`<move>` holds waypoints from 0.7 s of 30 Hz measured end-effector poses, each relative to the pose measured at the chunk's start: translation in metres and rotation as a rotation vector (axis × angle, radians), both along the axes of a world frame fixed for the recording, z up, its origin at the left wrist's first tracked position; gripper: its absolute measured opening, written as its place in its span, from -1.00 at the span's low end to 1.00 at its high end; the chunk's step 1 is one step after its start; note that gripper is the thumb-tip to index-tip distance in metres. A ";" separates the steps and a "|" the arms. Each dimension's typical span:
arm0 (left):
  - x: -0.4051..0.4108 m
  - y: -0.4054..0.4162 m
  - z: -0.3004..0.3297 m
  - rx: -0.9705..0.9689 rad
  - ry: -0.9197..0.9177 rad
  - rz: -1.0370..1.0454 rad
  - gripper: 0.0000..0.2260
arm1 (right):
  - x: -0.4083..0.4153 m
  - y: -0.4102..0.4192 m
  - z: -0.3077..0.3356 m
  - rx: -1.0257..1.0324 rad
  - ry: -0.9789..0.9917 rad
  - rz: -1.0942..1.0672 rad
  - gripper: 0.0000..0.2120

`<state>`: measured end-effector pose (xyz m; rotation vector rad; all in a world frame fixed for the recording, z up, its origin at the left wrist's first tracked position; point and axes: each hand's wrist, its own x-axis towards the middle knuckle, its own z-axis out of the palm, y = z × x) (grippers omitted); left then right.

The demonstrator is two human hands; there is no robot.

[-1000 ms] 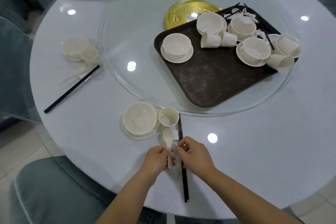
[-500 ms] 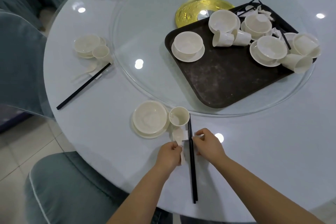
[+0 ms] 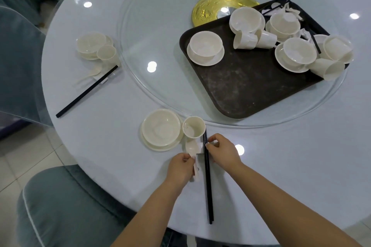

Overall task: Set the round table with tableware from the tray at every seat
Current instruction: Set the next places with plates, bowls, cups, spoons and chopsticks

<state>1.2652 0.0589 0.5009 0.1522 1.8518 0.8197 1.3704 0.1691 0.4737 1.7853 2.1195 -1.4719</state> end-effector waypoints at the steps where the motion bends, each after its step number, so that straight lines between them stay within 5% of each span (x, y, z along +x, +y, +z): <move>1: 0.000 0.000 -0.001 -0.004 0.013 -0.005 -0.79 | 0.000 0.000 -0.001 0.017 -0.008 0.017 -0.95; 18: 0.000 -0.010 -0.012 -0.033 0.110 -0.085 -0.75 | 0.016 -0.015 -0.009 0.056 0.032 0.088 -0.94; 21: -0.001 -0.009 -0.014 -0.042 0.129 -0.105 -0.73 | 0.017 -0.023 -0.008 0.076 0.019 0.102 -0.80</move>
